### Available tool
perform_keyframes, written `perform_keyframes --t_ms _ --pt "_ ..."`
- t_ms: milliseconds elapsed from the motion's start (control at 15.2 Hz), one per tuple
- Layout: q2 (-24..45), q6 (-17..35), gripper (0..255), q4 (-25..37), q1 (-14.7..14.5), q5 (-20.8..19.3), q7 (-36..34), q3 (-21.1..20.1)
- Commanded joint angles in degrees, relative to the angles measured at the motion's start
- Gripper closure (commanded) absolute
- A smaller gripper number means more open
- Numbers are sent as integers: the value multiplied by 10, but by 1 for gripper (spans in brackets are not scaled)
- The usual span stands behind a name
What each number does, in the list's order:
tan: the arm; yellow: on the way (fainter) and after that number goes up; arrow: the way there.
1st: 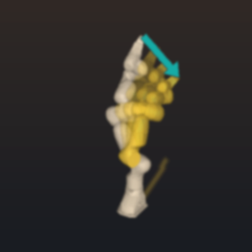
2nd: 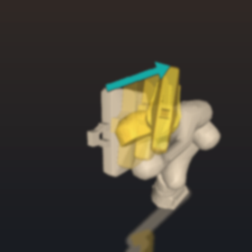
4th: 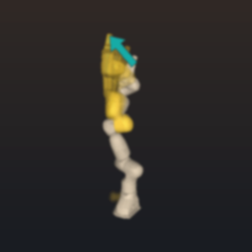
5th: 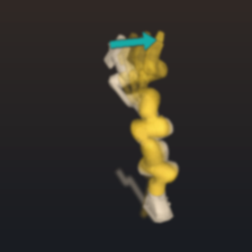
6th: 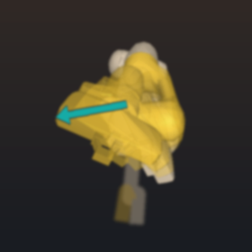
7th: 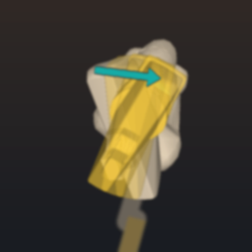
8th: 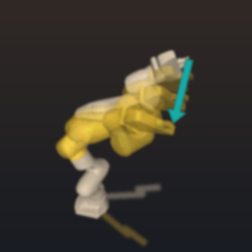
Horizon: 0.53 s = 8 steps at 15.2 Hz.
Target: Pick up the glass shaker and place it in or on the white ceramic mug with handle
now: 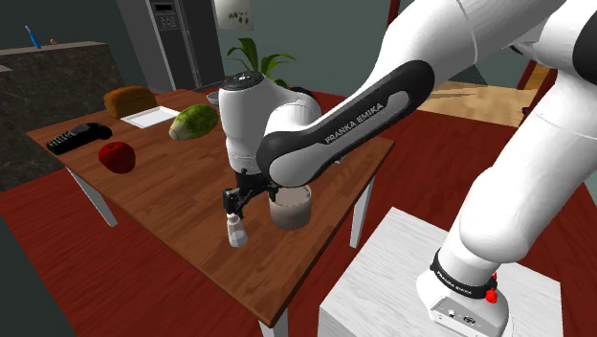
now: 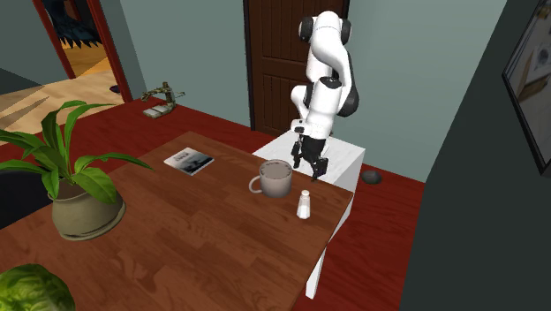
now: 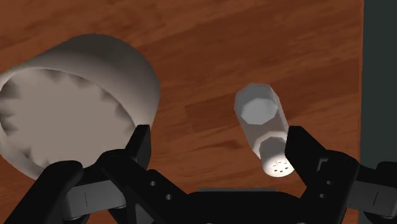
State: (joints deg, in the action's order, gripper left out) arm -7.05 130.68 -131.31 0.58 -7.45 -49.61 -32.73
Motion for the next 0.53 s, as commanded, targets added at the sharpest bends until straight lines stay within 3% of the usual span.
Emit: perform_keyframes --t_ms 0,198,462 --pt "46 12 0 28 2 -40 -56 -16" --pt "124 18 0 83 -7 -112 -140 -27" --pt "147 35 0 82 -12 -134 -157 -19"
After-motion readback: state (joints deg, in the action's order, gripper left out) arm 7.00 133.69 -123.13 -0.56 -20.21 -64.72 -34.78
